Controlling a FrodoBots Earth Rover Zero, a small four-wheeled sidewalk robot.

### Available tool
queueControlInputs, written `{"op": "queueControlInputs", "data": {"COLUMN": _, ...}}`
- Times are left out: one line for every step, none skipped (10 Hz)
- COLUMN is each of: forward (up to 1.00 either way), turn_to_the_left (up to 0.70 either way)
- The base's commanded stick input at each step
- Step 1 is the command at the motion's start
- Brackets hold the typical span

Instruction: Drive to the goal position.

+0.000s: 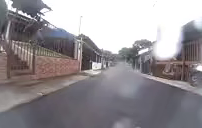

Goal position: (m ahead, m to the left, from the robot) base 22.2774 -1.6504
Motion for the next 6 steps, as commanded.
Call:
{"op": "queueControlInputs", "data": {"forward": 0.70, "turn_to_the_left": 0.00}}
{"op": "queueControlInputs", "data": {"forward": 0.70, "turn_to_the_left": 0.00}}
{"op": "queueControlInputs", "data": {"forward": 0.70, "turn_to_the_left": 0.00}}
{"op": "queueControlInputs", "data": {"forward": 0.70, "turn_to_the_left": 0.00}}
{"op": "queueControlInputs", "data": {"forward": 0.70, "turn_to_the_left": 0.00}}
{"op": "queueControlInputs", "data": {"forward": 0.70, "turn_to_the_left": 0.00}}
